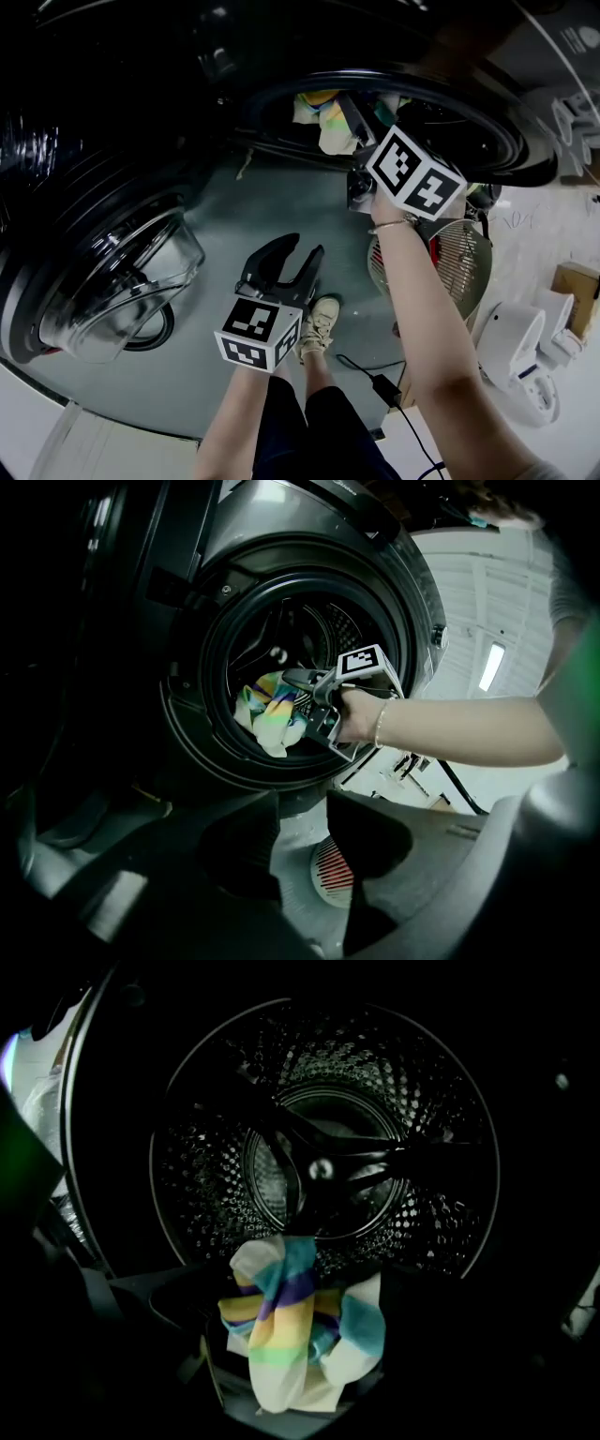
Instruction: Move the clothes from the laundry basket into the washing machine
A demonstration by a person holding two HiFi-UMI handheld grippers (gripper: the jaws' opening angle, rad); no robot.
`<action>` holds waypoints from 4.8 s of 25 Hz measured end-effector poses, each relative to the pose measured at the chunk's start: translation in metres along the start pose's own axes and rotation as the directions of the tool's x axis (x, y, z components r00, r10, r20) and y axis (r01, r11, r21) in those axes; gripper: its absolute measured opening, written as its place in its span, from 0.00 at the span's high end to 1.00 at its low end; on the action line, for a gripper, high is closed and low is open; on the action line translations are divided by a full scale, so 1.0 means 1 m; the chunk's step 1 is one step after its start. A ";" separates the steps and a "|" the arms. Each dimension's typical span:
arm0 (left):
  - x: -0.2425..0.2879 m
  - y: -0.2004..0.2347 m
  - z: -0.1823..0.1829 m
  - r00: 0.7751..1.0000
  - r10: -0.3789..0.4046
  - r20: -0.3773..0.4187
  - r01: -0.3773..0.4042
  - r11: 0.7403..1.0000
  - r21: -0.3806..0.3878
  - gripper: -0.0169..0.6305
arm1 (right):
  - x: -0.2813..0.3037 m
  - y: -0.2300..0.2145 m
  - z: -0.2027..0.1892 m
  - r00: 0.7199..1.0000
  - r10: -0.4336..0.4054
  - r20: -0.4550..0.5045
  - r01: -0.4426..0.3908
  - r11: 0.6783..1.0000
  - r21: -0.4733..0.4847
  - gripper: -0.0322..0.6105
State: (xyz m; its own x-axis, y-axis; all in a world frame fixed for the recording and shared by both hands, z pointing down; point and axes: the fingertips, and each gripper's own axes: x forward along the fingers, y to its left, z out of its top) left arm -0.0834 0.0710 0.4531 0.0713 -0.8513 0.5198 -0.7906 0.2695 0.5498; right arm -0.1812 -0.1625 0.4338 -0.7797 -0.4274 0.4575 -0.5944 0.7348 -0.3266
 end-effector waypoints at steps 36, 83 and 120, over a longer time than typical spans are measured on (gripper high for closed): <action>0.128 -0.188 -0.088 0.865 -0.233 -0.444 0.382 0.880 0.282 0.81 | -0.247 -0.282 -0.224 0.929 -0.191 -0.317 0.291 0.906 0.307 0.51; 0.035 -0.325 0.041 0.869 -0.361 -0.339 0.491 0.720 0.491 0.78 | -0.449 -0.052 0.063 0.994 0.064 0.087 -0.079 0.980 0.181 0.90; -0.030 -0.090 0.068 0.991 0.092 -0.093 -0.041 0.894 0.446 0.78 | -0.263 -0.162 -0.209 0.833 -0.126 -0.539 0.208 0.974 0.094 0.83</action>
State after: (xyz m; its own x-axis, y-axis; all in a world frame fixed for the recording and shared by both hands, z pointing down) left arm -0.0556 0.0416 0.3439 0.0544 -0.7775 0.6265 -0.9810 0.0754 0.1788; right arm 0.1612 -0.0590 0.5390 -0.4684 -0.1646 0.8680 -0.7593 0.5772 -0.3004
